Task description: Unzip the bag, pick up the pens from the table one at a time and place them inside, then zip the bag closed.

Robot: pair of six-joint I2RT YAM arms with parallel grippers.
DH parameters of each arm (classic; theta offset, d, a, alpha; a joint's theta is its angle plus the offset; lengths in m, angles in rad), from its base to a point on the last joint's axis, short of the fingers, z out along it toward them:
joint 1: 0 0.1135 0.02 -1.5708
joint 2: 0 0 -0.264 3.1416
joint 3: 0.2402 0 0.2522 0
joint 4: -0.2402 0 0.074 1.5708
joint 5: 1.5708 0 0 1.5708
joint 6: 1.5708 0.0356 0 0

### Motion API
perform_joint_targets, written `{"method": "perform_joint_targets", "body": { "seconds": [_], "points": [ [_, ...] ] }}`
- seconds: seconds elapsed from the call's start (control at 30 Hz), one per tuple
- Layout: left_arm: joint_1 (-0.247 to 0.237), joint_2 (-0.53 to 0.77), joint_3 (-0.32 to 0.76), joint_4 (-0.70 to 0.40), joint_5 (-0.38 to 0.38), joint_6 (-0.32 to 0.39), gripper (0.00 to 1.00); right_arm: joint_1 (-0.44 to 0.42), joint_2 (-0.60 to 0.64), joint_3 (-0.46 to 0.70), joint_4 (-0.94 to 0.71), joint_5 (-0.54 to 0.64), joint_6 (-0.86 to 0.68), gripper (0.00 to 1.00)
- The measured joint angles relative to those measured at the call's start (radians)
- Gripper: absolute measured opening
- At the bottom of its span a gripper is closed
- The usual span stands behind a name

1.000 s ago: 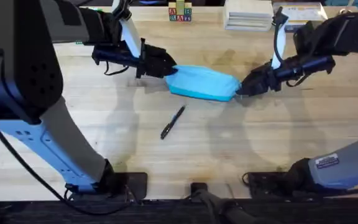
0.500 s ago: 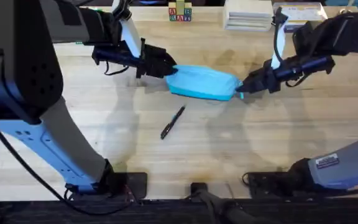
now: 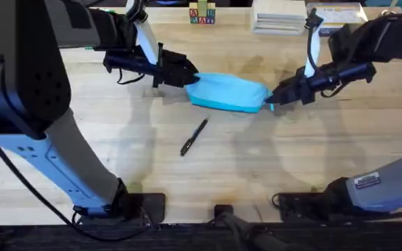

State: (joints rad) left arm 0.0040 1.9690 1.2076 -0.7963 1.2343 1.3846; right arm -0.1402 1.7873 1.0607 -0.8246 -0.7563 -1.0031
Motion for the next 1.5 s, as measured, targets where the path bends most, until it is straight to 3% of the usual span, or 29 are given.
{"method": "perform_joint_targets", "body": {
  "seconds": [0.23,0.43,0.77,1.1,1.5],
  "points": [
    [0.000,0.000,0.000,0.000,0.000,0.000,0.043,0.000,-0.013,0.010,-0.031,0.009,0.001,0.030],
    [0.000,0.000,0.000,0.000,0.000,0.000,0.042,0.000,-0.135,0.037,-0.066,0.024,0.000,0.030],
    [-0.003,0.000,0.000,0.000,0.000,0.000,0.042,0.000,-0.216,0.037,-0.072,0.031,0.031,0.030],
    [-0.003,0.000,0.000,0.000,0.000,0.000,0.042,0.019,-0.224,0.037,-0.060,0.005,0.087,0.030],
    [-0.006,0.000,0.000,0.000,0.000,0.000,0.042,0.113,-0.224,0.037,0.039,-0.023,0.148,0.030]
  ]
}}
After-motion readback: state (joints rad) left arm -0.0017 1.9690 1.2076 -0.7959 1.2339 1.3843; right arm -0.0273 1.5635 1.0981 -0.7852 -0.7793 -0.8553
